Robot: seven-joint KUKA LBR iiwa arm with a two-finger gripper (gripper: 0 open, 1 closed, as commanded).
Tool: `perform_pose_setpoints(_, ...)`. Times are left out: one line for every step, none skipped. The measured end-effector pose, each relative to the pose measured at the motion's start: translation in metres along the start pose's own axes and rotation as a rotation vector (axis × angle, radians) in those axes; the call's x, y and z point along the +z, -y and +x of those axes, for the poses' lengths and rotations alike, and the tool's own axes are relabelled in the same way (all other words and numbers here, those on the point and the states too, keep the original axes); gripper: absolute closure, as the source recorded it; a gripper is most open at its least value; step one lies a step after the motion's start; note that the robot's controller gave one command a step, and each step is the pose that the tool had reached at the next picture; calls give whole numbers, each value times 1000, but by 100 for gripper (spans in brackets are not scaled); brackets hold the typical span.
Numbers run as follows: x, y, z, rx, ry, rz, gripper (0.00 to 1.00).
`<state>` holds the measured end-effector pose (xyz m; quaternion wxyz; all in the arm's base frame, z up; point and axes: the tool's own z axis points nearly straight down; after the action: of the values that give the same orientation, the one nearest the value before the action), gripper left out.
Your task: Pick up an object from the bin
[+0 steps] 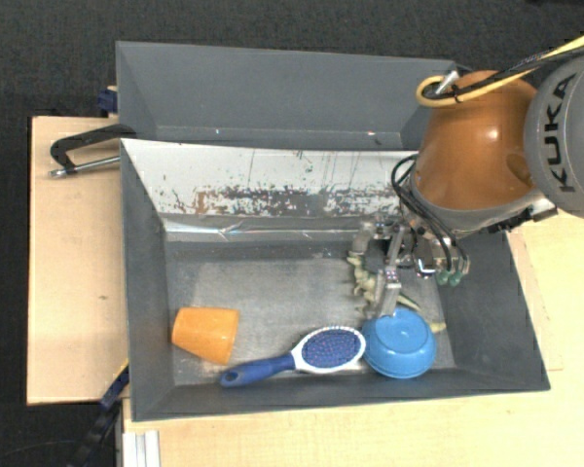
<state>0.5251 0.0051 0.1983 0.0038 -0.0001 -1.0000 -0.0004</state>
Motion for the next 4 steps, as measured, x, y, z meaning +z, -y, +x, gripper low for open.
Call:
perform_pose_setpoints(129, -28, 31, 15, 1, -1, 0)
perform_pose_setpoints(95, 41, 22, 68, 18, 2, 0)
perform_pose_setpoints(81, -6, 28, 218, 14, -3, 0)
perform_pose_setpoints(128, 67, -43, 298, 15, 1, 0)
